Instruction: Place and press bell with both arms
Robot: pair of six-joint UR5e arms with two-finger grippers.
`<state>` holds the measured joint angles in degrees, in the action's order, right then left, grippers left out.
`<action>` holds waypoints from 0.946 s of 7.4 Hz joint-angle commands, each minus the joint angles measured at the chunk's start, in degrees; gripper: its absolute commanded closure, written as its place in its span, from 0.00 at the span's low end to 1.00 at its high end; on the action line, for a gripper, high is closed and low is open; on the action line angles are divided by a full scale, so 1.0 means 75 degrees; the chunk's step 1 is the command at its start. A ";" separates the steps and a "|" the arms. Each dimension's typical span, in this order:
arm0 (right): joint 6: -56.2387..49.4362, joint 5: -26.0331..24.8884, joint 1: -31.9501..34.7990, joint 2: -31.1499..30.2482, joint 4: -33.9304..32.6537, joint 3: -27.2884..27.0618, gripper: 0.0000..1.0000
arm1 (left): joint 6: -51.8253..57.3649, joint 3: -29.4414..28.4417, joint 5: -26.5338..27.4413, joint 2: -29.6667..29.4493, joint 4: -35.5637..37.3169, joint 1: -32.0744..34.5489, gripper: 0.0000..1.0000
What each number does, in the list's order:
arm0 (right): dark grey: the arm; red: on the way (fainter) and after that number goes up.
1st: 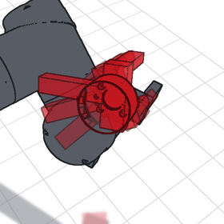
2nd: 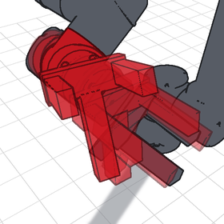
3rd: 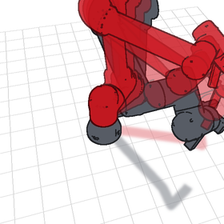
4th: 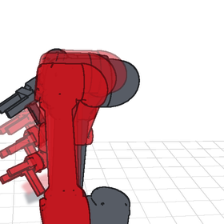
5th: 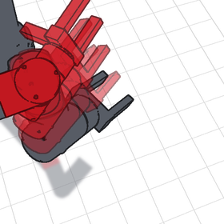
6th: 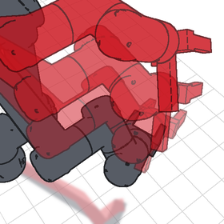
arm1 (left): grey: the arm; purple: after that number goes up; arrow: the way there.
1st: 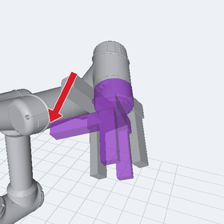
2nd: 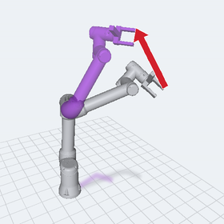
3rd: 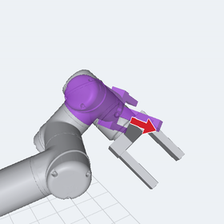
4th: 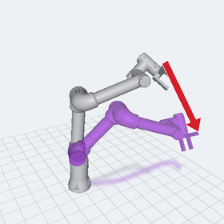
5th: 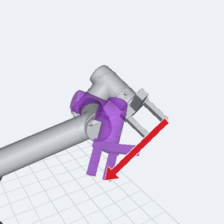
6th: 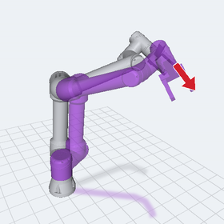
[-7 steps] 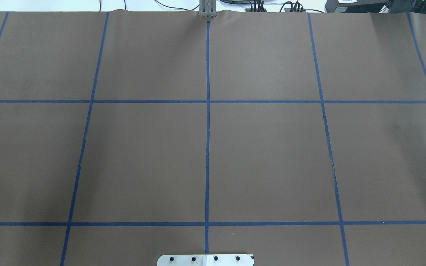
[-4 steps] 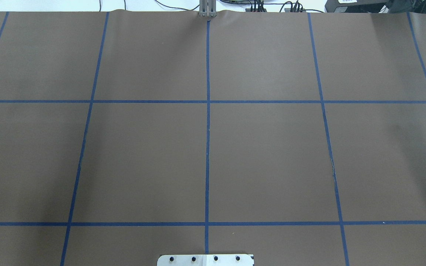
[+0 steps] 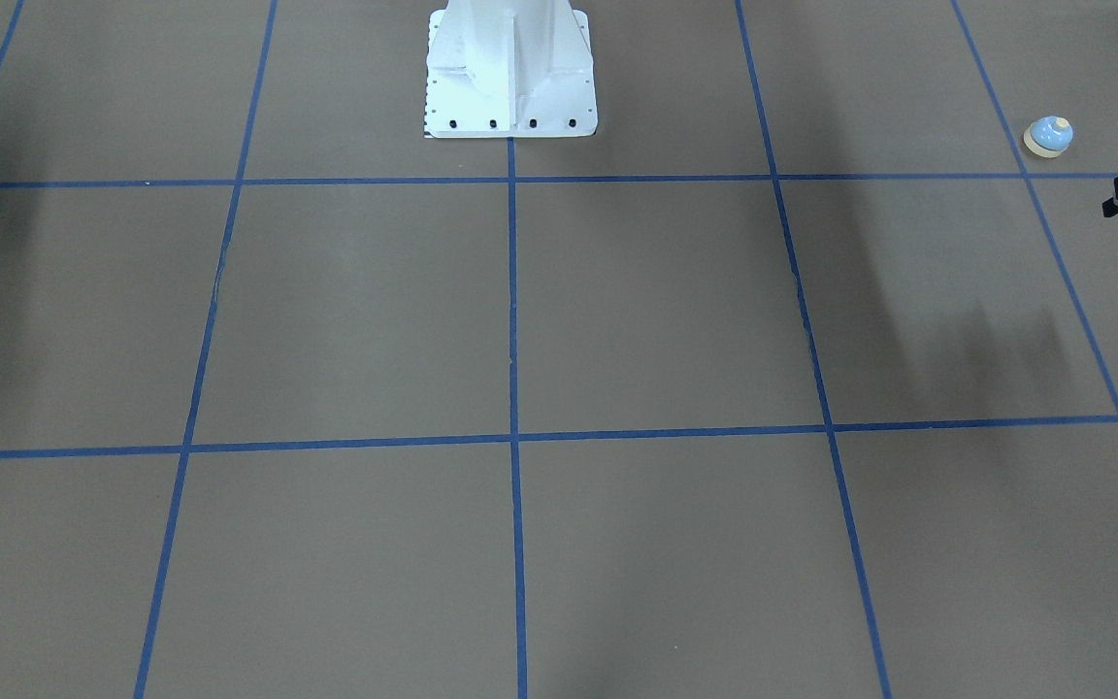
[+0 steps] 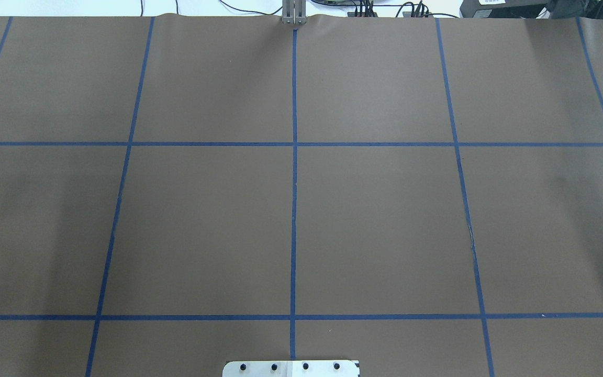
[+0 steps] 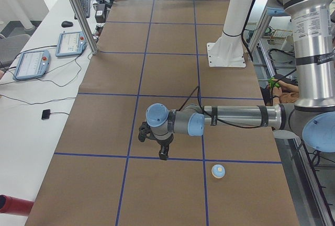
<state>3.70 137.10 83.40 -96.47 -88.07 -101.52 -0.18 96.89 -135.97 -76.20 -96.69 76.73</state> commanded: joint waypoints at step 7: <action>-0.0013 -0.0022 -0.0607 0.0265 0.1019 0.0563 0.00 | -0.0936 -0.0333 0.0107 0.1875 -0.2343 -0.2706 0.00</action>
<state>3.60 136.91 79.43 -94.49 -81.26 -97.37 -6.07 94.54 -135.17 -62.48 -113.88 58.38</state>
